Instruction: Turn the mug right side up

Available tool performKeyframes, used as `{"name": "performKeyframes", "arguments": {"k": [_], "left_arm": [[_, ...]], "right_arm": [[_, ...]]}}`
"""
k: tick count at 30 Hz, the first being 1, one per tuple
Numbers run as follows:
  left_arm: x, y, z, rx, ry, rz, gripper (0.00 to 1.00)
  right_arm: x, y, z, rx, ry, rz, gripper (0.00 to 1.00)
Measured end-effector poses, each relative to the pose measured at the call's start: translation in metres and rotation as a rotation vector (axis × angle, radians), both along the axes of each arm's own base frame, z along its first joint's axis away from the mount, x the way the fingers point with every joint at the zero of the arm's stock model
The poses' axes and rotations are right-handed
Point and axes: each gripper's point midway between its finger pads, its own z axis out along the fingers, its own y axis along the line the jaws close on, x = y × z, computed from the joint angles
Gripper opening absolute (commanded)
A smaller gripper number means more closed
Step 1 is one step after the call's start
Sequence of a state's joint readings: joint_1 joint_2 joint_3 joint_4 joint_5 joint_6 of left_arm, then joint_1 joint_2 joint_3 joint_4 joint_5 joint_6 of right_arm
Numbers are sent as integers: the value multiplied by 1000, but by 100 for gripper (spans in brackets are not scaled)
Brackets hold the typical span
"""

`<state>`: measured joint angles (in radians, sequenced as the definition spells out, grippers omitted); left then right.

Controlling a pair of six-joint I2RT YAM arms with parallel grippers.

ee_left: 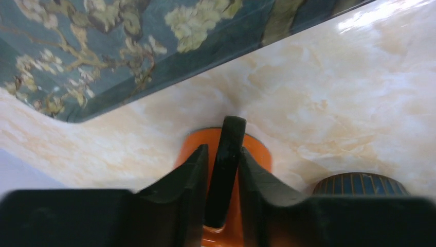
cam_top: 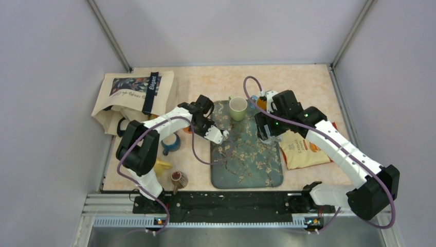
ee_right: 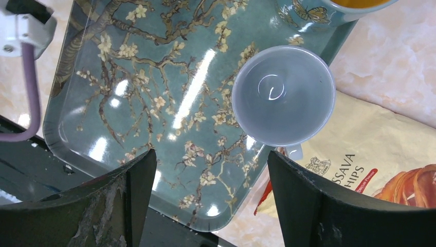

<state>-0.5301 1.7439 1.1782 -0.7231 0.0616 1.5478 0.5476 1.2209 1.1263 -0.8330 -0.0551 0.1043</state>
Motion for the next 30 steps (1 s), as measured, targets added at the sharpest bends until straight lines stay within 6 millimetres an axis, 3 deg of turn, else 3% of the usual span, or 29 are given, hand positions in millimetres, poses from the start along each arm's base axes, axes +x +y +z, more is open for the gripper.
{"name": "performKeyframes", "arguments": {"k": [2, 3, 9, 16, 18, 20, 26, 30], "left_arm": [[6, 4, 1, 29, -38, 6, 3], [11, 7, 1, 46, -59, 15, 0], [23, 13, 1, 70, -118, 81, 0], [35, 5, 16, -119, -89, 343, 0], [40, 3, 23, -199, -67, 444, 0], [45, 4, 31, -279, -47, 550, 0], [43, 9, 55, -508, 62, 844, 0], [42, 9, 84, -700, 137, 1000, 0]], "right_arm": [[0, 1, 0, 3, 1, 3, 79], [-1, 1, 0, 7, 2, 5, 79], [-1, 4, 1, 17, 6, 13, 79], [-3, 7, 1, 35, 13, 27, 80], [-3, 11, 3, 52, 13, 38, 94], [-2, 17, 6, 81, 2, 52, 99], [-2, 46, 18, 158, -42, 136, 99], [-1, 68, 25, 241, -67, 177, 99]]}}
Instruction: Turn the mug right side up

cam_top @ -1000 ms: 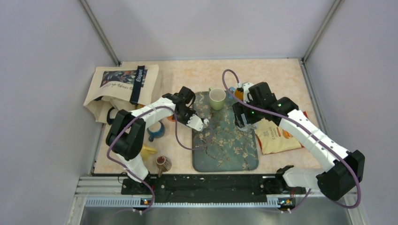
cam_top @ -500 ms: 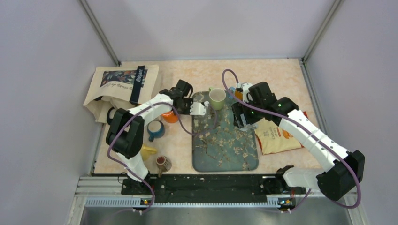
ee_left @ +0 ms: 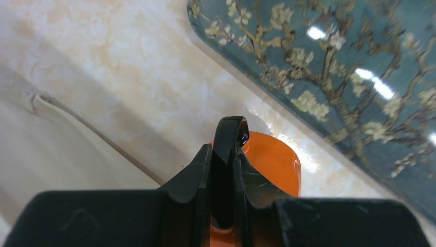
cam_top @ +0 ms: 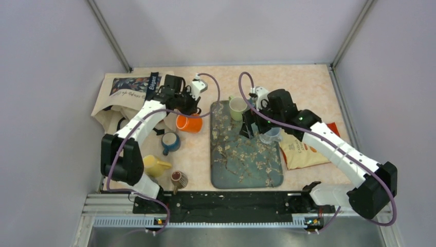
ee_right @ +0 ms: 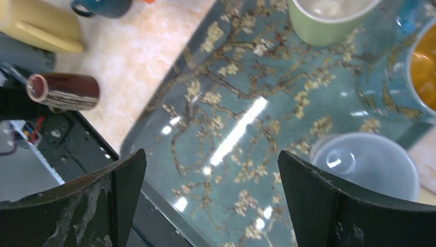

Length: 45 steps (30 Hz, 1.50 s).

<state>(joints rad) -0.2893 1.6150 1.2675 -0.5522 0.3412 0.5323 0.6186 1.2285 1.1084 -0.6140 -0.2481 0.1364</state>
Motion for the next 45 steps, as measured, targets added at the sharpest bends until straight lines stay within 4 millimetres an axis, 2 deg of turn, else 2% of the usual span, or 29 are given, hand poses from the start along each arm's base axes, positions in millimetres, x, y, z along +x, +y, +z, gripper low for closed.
{"name": "performKeyframes", "arguments": {"k": [3, 9, 14, 17, 21, 24, 25, 29, 30, 31, 32, 34, 36, 38, 40, 41, 45], "left_arm": [[-5, -2, 26, -119, -17, 69, 0], [-25, -33, 68, -364, -5, 59, 0], [-37, -53, 88, -509, 63, 33, 0], [-42, -60, 95, -566, 106, 29, 0], [-48, -69, 105, -637, 156, 18, 0], [-51, -75, 116, -689, 172, 5, 0], [-52, -77, 120, -706, 175, -2, 0], [-52, -82, 133, -757, 149, -33, 0], [-52, -81, 133, -762, 141, -40, 0], [-52, -82, 133, -767, 129, -57, 4], [-53, -82, 132, -767, 125, -70, 18], [-55, -82, 130, -765, 119, -93, 54], [-54, -80, 132, -749, 82, -110, 74], [-56, -72, 136, -733, 45, -118, 83], [-57, -58, 141, -706, -2, -112, 91], [-57, -51, 143, -686, -28, -103, 98], [-55, -29, 138, -567, -69, -54, 99]], "right_arm": [[3, 16, 2, 81, -8, 10, 99], [8, 53, 3, 270, -7, 20, 99], [14, 83, 13, 413, -1, 44, 96], [11, 102, 20, 479, 9, 81, 93], [6, 122, 18, 527, 46, 120, 83], [4, 134, 12, 538, 96, 135, 67], [4, 137, 12, 546, 107, 141, 57], [-1, 147, 28, 598, 107, 188, 3], [-4, 149, 36, 618, 107, 209, 0], [-8, 151, 44, 635, 101, 229, 0], [-11, 152, 51, 647, 87, 247, 0], [-13, 150, 58, 636, 69, 246, 0], [-11, 146, 54, 579, 36, 230, 0], [-2, 136, 39, 487, 20, 173, 0], [10, 120, 17, 363, 0, 99, 0], [14, 110, 6, 292, -5, 67, 0], [16, 72, -27, 39, -8, 11, 0]]}}
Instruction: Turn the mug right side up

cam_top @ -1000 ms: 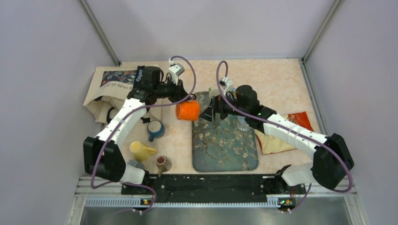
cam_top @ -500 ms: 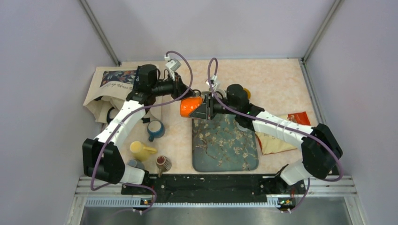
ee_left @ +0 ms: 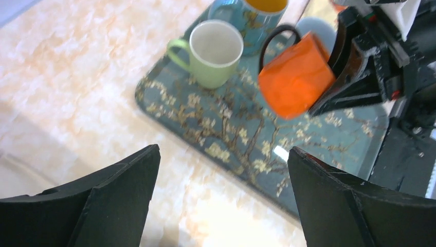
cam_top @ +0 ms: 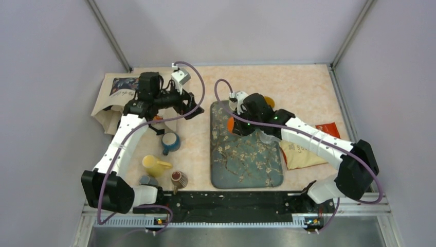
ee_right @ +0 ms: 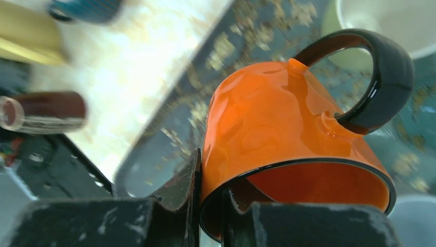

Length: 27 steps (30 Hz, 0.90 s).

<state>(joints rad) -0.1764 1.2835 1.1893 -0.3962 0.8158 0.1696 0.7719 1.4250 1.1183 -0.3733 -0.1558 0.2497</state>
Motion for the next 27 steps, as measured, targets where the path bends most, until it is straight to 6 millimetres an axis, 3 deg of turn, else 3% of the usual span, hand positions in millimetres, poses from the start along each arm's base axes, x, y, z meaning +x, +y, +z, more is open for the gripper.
{"name": "performKeyframes", "arguments": {"k": [5, 10, 14, 21, 27], "left_arm": [[-10, 24, -25, 189, 36, 25, 99], [-21, 61, -72, 415, 121, 103, 99], [-30, 92, -106, 573, 193, 182, 97], [-53, 124, -150, 734, 307, 236, 87], [-67, 140, -163, 785, 352, 266, 85]], "right_arm": [[-7, -32, -32, -239, 39, 4, 0], [-17, -55, -78, -446, 145, 25, 0], [-25, -68, -101, -539, 212, 31, 0], [-25, -69, -107, -571, 228, 32, 1], [-25, -69, -108, -570, 229, 36, 5]]}}
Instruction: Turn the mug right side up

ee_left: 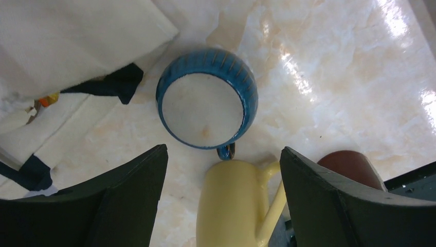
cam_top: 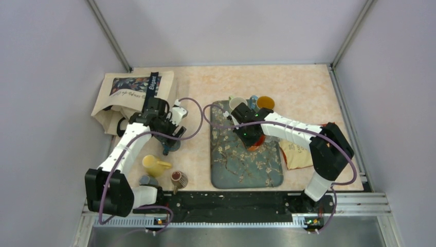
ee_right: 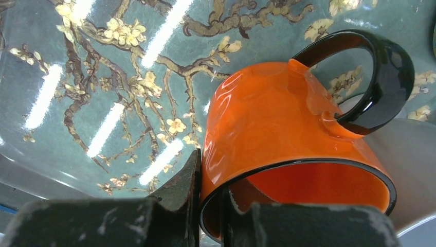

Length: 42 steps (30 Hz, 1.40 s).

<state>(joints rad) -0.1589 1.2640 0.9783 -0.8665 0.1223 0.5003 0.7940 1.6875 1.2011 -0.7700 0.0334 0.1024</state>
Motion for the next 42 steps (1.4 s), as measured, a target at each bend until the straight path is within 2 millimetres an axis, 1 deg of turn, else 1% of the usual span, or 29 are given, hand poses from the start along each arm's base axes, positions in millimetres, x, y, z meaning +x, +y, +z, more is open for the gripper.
{"name": "performKeyframes", "arguments": {"k": [6, 10, 13, 15, 17, 18, 19, 22, 25, 26, 29, 31, 35, 36, 39, 40, 42], "left_arm": [[-12, 13, -8, 23, 17, 38, 84], [-15, 21, -8, 29, 12, 64, 84], [-16, 27, -7, 32, 4, 80, 84], [-17, 31, -9, 35, 6, 93, 81], [-20, 36, -14, 40, 17, 109, 78], [-21, 38, -16, 43, 23, 116, 77], [-26, 41, -23, 49, 45, 127, 75], [-25, 41, -25, 47, 45, 128, 72], [-24, 38, -29, 31, 57, 126, 64], [-24, 37, -32, 26, 67, 127, 62], [-24, 35, -44, 17, 113, 126, 59], [-25, 34, -53, 17, 142, 124, 55], [-28, 32, -68, 8, 201, 119, 46], [-27, 30, -70, -1, 206, 116, 44], [-22, 24, -75, -29, 205, 101, 34], [-19, 23, -77, -36, 199, 97, 32], [-12, 22, -78, -40, 180, 87, 32]], "right_arm": [[8, 9, 1, 13, -6, 15, 6], [14, 16, 2, 15, -12, 24, 6], [17, 18, 1, 6, -12, 29, 11], [19, 20, 1, -3, -11, 32, 17], [20, 22, -1, -9, -9, 37, 26], [21, 24, -3, -12, -9, 39, 33], [23, 24, -7, -25, -6, 43, 47], [23, 24, -7, -27, -4, 42, 58], [25, 26, -3, -20, -11, 46, 63], [26, 28, -2, -15, -16, 46, 64], [28, 30, 3, -4, -28, 46, 65], [28, 31, 6, 3, -34, 48, 65], [28, 33, 23, 38, -68, 48, 65], [28, 33, 28, 47, -77, 46, 65], [29, 34, 43, 81, -108, 40, 66], [29, 34, 48, 92, -118, 38, 66], [28, 33, 54, 110, -135, 35, 66]]}}
